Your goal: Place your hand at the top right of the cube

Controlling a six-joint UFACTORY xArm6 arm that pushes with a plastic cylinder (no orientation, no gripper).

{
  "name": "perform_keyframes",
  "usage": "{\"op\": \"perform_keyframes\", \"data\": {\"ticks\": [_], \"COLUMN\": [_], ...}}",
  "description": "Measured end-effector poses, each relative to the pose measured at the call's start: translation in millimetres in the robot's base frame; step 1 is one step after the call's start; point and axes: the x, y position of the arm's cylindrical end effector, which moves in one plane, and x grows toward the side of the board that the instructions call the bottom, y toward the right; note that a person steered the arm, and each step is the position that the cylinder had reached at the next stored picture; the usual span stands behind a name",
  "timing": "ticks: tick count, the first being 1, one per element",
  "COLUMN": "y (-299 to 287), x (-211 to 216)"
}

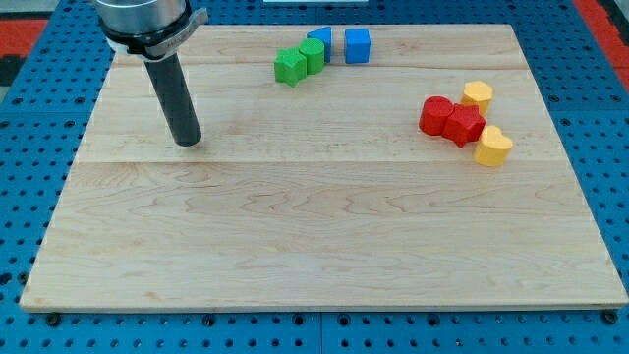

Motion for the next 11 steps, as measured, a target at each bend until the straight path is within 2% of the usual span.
{"op": "perform_keyframes", "data": {"ticks": [3, 4, 5, 6, 7, 8, 11], "y": [-6, 9, 84, 231, 329, 295, 173], "x": [-43, -42, -49, -88, -154, -214, -214]}}
